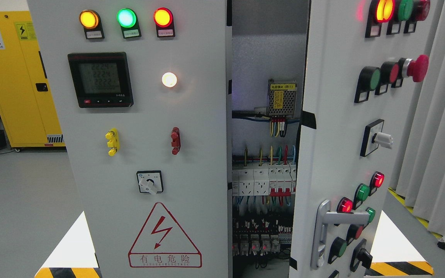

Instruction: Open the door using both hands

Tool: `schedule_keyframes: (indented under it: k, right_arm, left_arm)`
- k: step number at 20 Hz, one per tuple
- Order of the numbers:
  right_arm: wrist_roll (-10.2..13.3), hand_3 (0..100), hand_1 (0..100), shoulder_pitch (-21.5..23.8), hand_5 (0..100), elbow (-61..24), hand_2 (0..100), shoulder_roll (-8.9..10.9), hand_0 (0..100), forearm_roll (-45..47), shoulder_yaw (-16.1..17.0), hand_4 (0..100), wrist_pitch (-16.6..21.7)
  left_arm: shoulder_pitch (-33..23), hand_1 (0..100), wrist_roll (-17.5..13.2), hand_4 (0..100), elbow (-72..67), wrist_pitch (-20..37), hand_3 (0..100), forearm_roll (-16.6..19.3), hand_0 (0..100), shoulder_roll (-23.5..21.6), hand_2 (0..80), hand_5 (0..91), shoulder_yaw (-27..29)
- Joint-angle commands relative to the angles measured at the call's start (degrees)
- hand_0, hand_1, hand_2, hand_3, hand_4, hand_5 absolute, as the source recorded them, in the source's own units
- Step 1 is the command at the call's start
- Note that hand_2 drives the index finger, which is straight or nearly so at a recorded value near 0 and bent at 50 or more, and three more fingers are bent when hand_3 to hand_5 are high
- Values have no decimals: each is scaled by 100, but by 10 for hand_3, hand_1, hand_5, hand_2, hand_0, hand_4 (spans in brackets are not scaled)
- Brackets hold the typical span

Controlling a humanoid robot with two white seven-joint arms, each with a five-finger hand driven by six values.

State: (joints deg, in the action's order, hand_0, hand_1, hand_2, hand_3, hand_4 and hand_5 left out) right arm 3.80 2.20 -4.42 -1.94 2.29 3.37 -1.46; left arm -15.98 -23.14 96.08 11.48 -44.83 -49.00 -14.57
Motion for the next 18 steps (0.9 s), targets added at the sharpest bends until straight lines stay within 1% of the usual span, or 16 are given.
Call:
schedule_keyframes:
  k: [1,3,4,6,7,8,10,11,14,15,18]
  right_arm:
    - [-19,0,121,0,0,2,0,-8,212,0,-3,0,-3]
    - [-19,0,121,0,0,2,0,-8,212,0,-3,0,-3]
    - [-19,0,121,0,0,2,0,-8,212,0,-3,0,-3]
    - [-19,0,120,0,0,2,0,0,212,0,-3,0,-3]
    - [-19,0,120,0,0,2,0,1,212,0,-3,0,-3]
    - [-19,0,120,0,0,2,0,1,212,0,-3,0,-3]
    - [-19,0,120,0,0,2,0,1,212,0,-3,0,-3]
    - [-19,0,120,0,0,2,0,-8,212,0,-3,0,-3]
    - [-19,0,119,0,0,2,0,-17,212,0,-3,0,-3]
    - [-19,0,118,0,0,2,0,-17,212,0,-3,0,-3]
    - [-19,0,117,0,0,2,0,-17,212,0,-12,0,-3]
  left_arm:
    - [112,0,-207,0,1334,581,53,-815,0,-2392,0,0,-19]
    - [174,0,-366,0,1370,942,52,-1088,0,-2797,0,0,-19]
    - [270,0,-419,0,1370,979,52,-1176,0,-2903,0,0,-10]
    - [568,0,-420,0,1370,962,52,-1396,0,-2957,0,0,-10]
    - [709,0,-420,0,1370,962,53,-1562,0,-3018,0,0,-2]
    - [867,0,-420,0,1378,953,53,-1808,0,-3184,0,0,-10]
    - [1166,0,-420,0,1431,944,53,-2274,0,-3701,0,0,-10]
    - [1246,0,-420,0,1466,953,53,-2415,0,-3869,0,0,-10]
    - [1440,0,-420,0,1493,944,53,-2504,0,-4046,0,0,-10]
    - [1501,0,-420,0,1501,944,52,-2591,0,-4143,0,0,-10]
    - [1773,0,-420,0,1589,918,51,-3450,0,-4398,0,0,-10]
